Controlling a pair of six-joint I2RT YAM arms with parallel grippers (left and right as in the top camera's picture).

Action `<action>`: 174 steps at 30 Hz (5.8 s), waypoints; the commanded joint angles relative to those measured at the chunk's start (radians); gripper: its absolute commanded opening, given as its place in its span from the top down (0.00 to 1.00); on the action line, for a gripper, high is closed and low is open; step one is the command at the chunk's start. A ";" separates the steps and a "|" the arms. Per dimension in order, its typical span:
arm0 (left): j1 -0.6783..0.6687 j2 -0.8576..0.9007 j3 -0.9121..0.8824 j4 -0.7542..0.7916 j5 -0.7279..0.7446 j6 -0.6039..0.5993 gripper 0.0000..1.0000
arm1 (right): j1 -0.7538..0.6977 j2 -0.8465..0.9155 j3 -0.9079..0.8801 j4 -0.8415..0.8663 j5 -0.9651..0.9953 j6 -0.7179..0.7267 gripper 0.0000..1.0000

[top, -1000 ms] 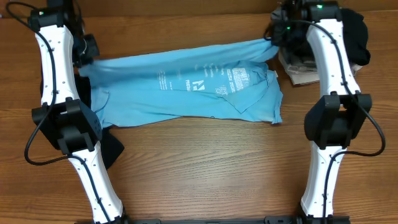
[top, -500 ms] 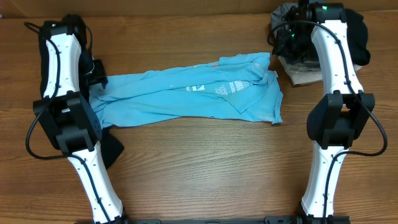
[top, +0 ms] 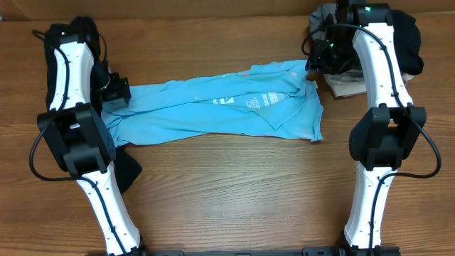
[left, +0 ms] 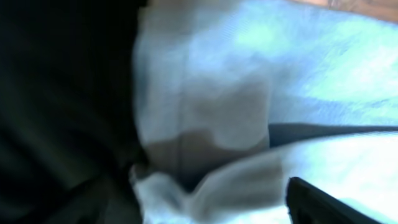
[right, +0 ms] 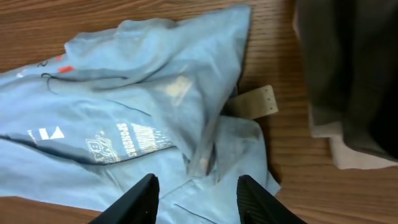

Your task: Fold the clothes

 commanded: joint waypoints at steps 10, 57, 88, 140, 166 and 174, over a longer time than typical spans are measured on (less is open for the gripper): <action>-0.004 -0.008 -0.167 0.094 0.078 0.058 0.65 | 0.003 -0.011 -0.006 0.018 -0.013 -0.013 0.51; -0.117 -0.007 0.290 -0.158 0.099 0.048 0.96 | 0.004 -0.011 -0.311 0.113 -0.114 0.014 0.43; -0.659 0.068 0.288 0.055 0.216 -0.129 0.49 | 0.001 -0.011 -0.344 0.145 -0.132 0.014 0.36; -0.156 0.045 0.670 -0.269 0.145 -0.019 0.00 | -0.009 -0.480 -0.542 0.289 -0.092 0.042 0.96; -0.158 0.046 0.669 -0.264 0.149 0.004 0.00 | 0.375 -0.360 -0.498 0.310 0.113 0.277 0.00; -0.158 0.056 0.669 -0.257 0.149 0.004 0.00 | 0.350 -0.356 -0.645 0.232 0.107 0.302 0.00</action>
